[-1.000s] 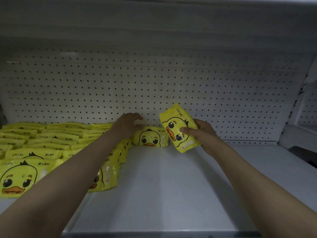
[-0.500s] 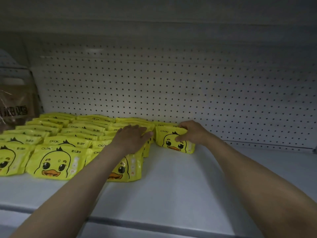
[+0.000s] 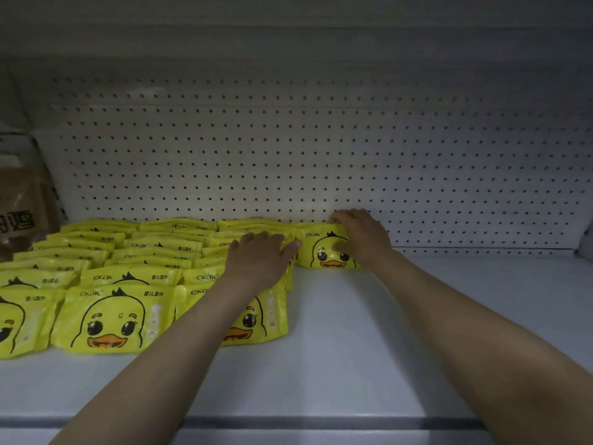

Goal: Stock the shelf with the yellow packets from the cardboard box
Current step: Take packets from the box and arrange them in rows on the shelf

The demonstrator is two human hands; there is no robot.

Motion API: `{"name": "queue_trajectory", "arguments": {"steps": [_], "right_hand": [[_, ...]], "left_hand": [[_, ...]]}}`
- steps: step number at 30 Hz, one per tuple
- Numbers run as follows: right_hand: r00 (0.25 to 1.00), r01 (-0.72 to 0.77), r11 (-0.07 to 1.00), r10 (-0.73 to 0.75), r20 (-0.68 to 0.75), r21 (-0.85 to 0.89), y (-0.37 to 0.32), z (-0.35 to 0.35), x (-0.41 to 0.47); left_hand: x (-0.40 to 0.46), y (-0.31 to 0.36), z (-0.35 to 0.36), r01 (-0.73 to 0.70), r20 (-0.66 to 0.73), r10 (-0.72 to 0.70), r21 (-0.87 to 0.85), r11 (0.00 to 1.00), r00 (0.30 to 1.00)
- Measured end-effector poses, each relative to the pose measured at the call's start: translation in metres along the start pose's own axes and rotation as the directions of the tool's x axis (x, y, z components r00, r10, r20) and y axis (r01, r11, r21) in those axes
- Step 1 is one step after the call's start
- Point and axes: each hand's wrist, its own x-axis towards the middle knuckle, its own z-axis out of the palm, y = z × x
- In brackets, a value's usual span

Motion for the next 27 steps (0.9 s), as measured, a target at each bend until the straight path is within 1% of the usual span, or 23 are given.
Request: {"name": "queue_trajectory", "arguments": {"steps": [4,6,8,11,14,16,20,23,27], "right_hand": [[0.997,-0.065,0.994,0.062,-0.034,-0.085,-0.012,0.002,-0.006],[0.995,-0.099,0.989,0.097,-0.019,-0.111,-0.017,0.000,-0.009],[0.991,-0.131,0.985,0.131,-0.003,-0.110,-0.022,-0.006,-0.012],[0.985,-0.170,0.980,0.169,-0.022,-0.100,-0.030,-0.022,-0.015],[0.985,-0.173,0.981,0.173,-0.014,-0.082,-0.045,-0.048,-0.018],[0.989,-0.145,0.988,0.145,0.003,-0.061,-0.058,-0.066,-0.021],[0.999,-0.028,0.999,0.029,-0.022,0.033,-0.089,-0.094,-0.037],[0.997,0.060,0.994,-0.056,-0.047,0.087,-0.114,-0.112,-0.058],[0.987,0.157,0.979,-0.150,-0.063,0.130,-0.152,-0.129,-0.095]], "left_hand": [[0.001,-0.001,0.003,-0.010,-0.012,0.010,0.027,1.000,1.000],[0.001,-0.001,0.003,-0.010,-0.005,0.010,0.024,1.000,1.000],[0.002,-0.002,0.000,-0.008,0.016,0.008,0.005,1.000,1.000],[0.003,-0.005,-0.008,-0.020,0.049,0.021,-0.022,1.000,0.999],[0.003,-0.012,-0.022,-0.027,0.038,0.028,-0.032,0.999,0.999],[-0.001,-0.019,-0.032,-0.035,0.006,0.036,-0.082,0.996,0.999],[-0.031,-0.032,-0.061,-0.049,-0.148,0.021,-0.189,0.981,0.989],[-0.066,-0.044,-0.083,-0.043,-0.224,-0.004,-0.203,0.978,0.975],[-0.125,-0.062,-0.106,0.003,-0.311,-0.064,-0.191,0.982,0.948]]}}
